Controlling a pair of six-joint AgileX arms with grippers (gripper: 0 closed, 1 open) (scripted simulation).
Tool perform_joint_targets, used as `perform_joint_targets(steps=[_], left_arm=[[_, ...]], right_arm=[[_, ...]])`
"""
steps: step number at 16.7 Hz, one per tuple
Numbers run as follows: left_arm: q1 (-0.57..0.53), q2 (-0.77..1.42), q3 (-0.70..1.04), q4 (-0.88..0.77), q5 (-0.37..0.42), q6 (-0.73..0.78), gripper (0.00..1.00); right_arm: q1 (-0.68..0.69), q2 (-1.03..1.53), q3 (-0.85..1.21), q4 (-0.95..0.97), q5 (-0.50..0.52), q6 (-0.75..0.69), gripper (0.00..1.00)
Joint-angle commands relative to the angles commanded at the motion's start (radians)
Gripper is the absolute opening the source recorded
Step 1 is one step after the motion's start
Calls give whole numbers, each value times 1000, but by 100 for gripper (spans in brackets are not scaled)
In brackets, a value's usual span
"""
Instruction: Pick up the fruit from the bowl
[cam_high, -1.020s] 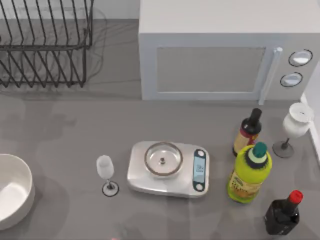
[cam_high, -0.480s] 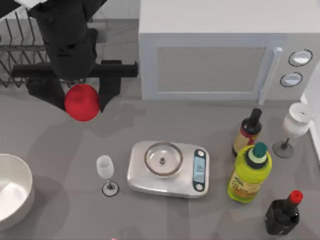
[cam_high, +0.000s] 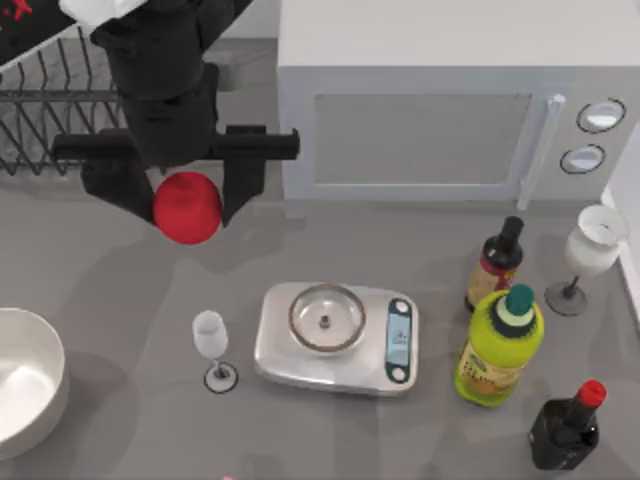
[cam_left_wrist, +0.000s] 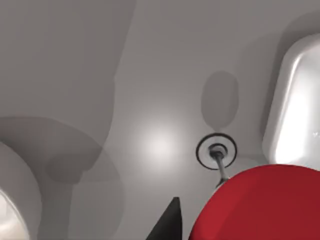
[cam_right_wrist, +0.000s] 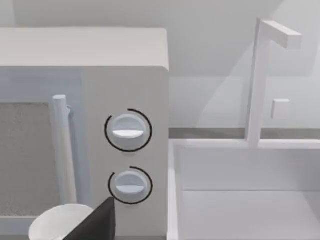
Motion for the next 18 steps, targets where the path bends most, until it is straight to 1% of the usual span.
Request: perform_joint_targets(steps=[3,6,8,11,13,16,18], left_arm=[[-11,5,-28,87,-48,-15,0],[-3,20,-142,223,-75,-17,0],[7,37,-241,303,-61,-10,0],[11,57,-342,389,-9,3,0],[5,61,-362,411,11,7,0],[5,61,-362,411,11,7,0],[5,61,-362,411,11,7,15]], right_arm=[[0,0,0,0,0,0,100],[0,0,0,0,0,0,100],[0,0,0,0,0,0,100],[0,0,0,0,0,0,100],[0,0,0,0,0,0,100],[0,0,0,0,0,0,100],[0,0,0,0,0,0,100]])
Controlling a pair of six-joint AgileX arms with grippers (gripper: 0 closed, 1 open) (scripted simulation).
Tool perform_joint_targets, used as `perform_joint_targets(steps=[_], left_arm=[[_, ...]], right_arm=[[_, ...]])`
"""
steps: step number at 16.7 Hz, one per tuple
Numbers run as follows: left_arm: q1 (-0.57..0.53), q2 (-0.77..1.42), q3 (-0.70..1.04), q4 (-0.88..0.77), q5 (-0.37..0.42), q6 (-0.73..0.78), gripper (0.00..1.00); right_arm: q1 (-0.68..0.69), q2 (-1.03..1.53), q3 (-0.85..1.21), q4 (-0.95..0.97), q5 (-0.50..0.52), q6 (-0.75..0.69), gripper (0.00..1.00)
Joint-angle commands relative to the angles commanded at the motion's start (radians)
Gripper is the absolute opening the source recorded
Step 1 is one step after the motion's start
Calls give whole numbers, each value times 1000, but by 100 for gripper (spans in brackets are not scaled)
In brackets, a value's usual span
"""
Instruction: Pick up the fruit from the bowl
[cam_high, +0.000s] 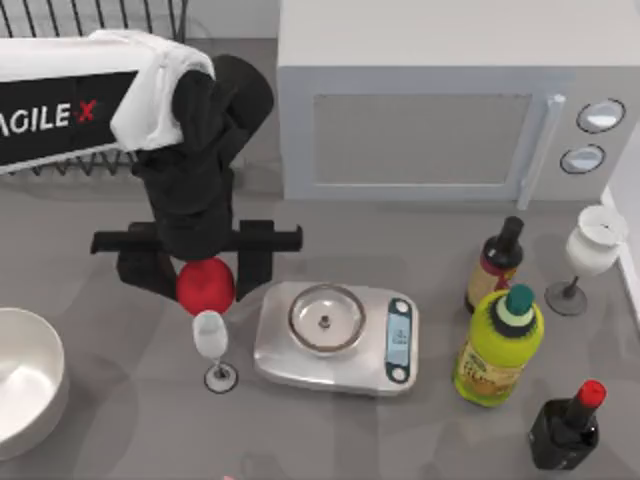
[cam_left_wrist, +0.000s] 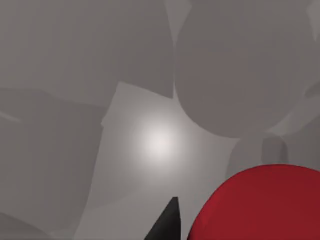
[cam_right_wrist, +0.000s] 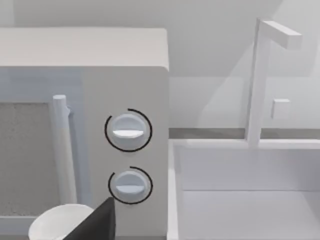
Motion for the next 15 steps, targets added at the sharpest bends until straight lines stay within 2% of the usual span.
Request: perform_joint_targets(steps=[11,15], left_arm=[[0,0,0,0,0,0,98],[0,0,0,0,0,0,100]], right_arm=[[0,0,0,0,0,0,100],[0,0,0,0,0,0,100]])
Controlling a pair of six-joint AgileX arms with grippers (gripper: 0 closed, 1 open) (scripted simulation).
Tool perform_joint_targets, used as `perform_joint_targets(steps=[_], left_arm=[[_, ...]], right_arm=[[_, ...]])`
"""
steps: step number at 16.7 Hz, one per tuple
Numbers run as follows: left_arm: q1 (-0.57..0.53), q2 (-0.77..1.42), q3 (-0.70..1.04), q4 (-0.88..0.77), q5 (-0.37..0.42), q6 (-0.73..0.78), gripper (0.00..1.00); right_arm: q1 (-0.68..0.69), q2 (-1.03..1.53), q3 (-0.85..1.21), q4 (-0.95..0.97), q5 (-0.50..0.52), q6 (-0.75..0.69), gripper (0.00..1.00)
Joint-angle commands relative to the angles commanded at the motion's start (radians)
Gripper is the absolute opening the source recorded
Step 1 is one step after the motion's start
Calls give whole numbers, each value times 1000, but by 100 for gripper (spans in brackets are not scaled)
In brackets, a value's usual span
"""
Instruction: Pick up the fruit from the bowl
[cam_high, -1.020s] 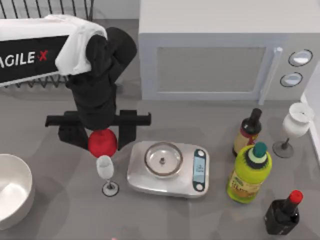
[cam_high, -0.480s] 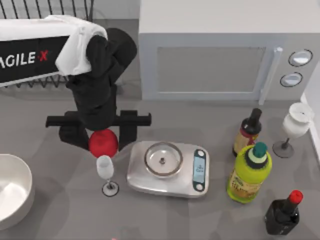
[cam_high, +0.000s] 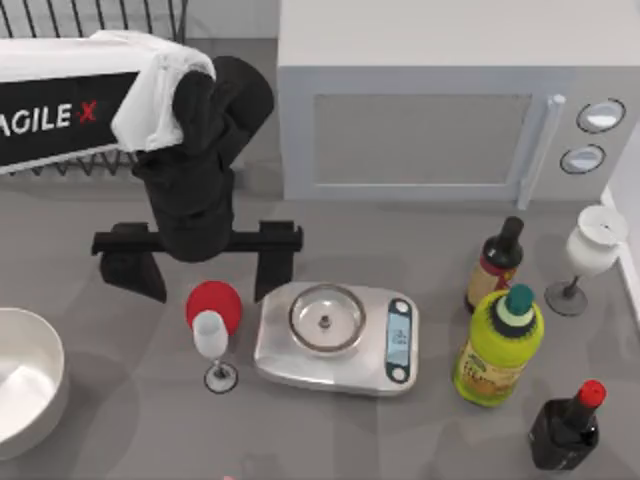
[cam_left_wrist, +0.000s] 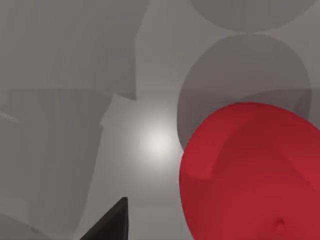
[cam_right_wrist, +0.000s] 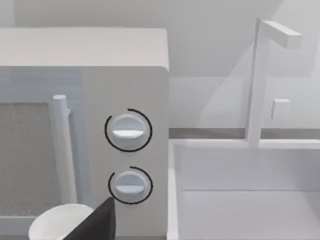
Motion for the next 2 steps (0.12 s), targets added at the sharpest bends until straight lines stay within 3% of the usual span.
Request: perform_joint_targets(steps=[2], left_arm=[[0,0,0,0,0,0,100]], right_arm=[[0,0,0,0,0,0,100]])
